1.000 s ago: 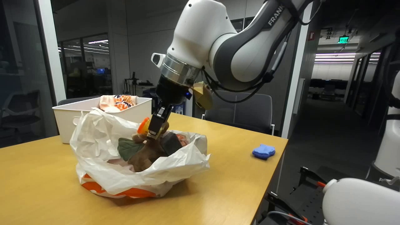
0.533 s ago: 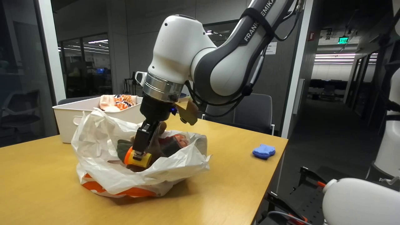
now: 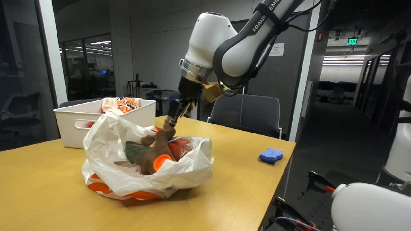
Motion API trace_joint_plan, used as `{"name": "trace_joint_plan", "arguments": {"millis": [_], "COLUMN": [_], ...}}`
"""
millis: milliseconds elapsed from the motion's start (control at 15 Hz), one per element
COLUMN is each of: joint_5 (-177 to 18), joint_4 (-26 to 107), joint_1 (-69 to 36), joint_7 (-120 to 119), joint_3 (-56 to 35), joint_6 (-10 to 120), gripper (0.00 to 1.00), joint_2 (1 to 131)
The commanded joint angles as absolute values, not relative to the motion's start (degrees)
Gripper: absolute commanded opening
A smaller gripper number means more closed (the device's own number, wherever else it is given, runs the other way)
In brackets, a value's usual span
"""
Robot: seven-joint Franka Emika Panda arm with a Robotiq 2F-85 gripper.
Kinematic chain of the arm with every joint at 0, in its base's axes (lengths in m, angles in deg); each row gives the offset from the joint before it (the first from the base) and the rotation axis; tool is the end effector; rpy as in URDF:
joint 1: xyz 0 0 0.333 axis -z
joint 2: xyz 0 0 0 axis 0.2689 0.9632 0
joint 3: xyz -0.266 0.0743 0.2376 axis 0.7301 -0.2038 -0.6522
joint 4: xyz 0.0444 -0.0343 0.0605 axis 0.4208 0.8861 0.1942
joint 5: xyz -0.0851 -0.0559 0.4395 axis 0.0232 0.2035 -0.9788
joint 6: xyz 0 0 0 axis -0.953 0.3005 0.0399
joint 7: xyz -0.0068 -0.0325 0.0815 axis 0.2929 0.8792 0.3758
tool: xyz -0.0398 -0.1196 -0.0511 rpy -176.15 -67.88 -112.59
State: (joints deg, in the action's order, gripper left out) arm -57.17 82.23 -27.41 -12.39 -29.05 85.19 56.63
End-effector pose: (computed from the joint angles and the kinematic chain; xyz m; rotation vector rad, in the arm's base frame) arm 0.5285 0.2817 0.2962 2.9314 0.8517 0.6774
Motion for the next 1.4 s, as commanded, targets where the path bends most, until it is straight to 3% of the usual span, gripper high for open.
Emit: {"name": "trace_joint_plan", "arguments": {"millis": [0, 533, 867, 1333], "joint_5": [-66.5, -68.2, -73.1, -65.7], "joint_4": [90.9, 101.6, 105.5, 105.2], "joint_1": [-22.3, -14.6, -15.4, -14.8], "joint_7": [-9.6, -15.4, -19.3, -29.2], "joint_3": [-26.8, -15.7, -16.5, -17.0], "joint_6": [83.7, 79.2, 75.7, 71.8], "gripper": [1.0, 1.0, 1.0, 1.0], "joint_2": [47.7, 46.7, 44.5, 46.9]}}
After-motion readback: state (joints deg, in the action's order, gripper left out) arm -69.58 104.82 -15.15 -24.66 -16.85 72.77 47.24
